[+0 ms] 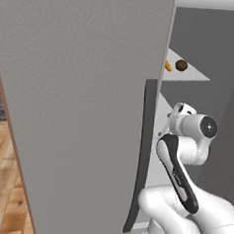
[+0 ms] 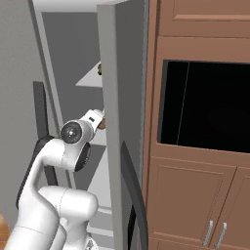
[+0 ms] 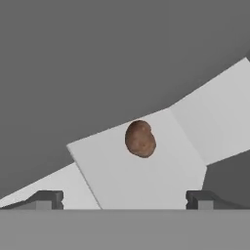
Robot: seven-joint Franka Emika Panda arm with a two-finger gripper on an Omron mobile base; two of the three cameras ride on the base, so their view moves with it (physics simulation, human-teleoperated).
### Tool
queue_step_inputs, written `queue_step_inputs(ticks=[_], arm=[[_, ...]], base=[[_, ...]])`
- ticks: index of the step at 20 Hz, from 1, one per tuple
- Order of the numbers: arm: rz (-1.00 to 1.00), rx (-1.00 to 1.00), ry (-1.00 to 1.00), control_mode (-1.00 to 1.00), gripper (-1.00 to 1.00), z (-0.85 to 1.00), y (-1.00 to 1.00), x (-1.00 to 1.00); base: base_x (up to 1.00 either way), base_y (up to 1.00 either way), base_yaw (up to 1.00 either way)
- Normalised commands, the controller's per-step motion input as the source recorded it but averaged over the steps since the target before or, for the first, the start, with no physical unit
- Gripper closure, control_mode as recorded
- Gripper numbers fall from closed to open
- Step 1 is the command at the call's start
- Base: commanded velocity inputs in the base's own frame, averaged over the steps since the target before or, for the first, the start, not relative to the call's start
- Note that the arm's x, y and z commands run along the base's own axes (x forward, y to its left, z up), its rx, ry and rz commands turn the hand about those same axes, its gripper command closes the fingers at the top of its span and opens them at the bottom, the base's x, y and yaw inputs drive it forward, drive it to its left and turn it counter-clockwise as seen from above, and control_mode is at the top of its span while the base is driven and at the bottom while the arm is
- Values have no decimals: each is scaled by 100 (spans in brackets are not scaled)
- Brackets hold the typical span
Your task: Take the carrot and potato from the second highest rack and move them to the highest rack where the mushroom and kiwi are located, to maximize freezer space. Close the freezer door after rearranging.
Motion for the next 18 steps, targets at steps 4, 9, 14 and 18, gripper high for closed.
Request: queue_step_inputs(ticks=[4,9,14,18], arm=[[19,-3,-4,-100,-100,-1,-10,22],[12,-5,-1,-100,-100,0,0,39],[8,-6,0,-100,-100,0,5,36],[7,-2,0,-100,-100,0,0,40]], base=[[0,0,0],[0,0,0],[0,0,0],[0,0,0]])
